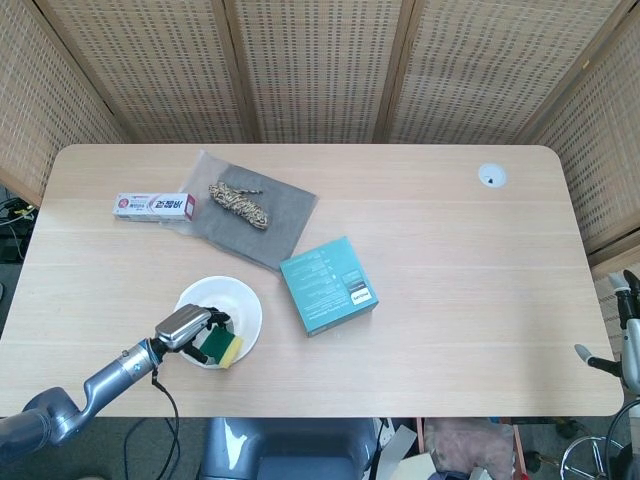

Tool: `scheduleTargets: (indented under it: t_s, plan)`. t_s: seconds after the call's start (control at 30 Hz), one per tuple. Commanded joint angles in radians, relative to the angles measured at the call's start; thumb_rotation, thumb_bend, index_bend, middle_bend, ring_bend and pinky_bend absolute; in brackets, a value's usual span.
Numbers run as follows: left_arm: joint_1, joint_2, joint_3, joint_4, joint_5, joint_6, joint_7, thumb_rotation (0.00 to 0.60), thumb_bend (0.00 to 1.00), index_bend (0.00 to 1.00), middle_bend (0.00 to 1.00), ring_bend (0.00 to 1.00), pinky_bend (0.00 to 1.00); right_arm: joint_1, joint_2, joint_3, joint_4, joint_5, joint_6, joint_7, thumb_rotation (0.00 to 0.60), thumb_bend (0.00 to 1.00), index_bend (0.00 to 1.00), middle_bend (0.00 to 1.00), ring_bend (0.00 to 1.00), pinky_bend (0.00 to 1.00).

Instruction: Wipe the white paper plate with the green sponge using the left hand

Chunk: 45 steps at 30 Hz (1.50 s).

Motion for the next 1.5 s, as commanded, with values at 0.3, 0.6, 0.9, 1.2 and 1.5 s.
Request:
scheduleTargets:
  t_s: [0.3, 0.6, 0.9, 1.2, 1.5]
  plan:
    - [-0.017, 0.056, -0.066, -0.071, -0.027, 0.07, -0.026, 0.6, 0.3, 0.59, 0.47, 0.38, 0.43, -0.001, 0.002, -0.001, -0.003, -0.004, 0.003, 0.001, 0.6, 0.0, 0.04, 0.0, 0.0, 0.0]
    - [-0.018, 0.003, -0.044, -0.027, -0.044, -0.014, -0.029, 0.6, 0.3, 0.6, 0.47, 0.38, 0.43, -0.001, 0.003, -0.001, -0.005, 0.0, 0.0, 0.001, 0.6, 0.0, 0.04, 0.0, 0.0, 0.0]
    - [0.002, -0.051, -0.024, 0.058, -0.043, -0.028, -0.047, 0.6, 0.3, 0.6, 0.47, 0.38, 0.43, 0.0, 0.004, -0.001, -0.006, 0.0, 0.0, 0.003, 0.6, 0.0, 0.04, 0.0, 0.0, 0.0]
    - [0.014, -0.053, -0.037, 0.081, -0.036, 0.038, -0.084, 0.6, 0.3, 0.6, 0.47, 0.38, 0.43, -0.001, 0.006, -0.001, -0.007, -0.003, 0.002, 0.007, 0.6, 0.0, 0.04, 0.0, 0.0, 0.0]
    - [-0.003, -0.006, -0.066, 0.002, -0.037, 0.072, -0.07, 0.6, 0.3, 0.6, 0.47, 0.38, 0.43, -0.002, 0.007, -0.003, -0.011, -0.006, 0.003, 0.007, 0.6, 0.0, 0.04, 0.0, 0.0, 0.0]
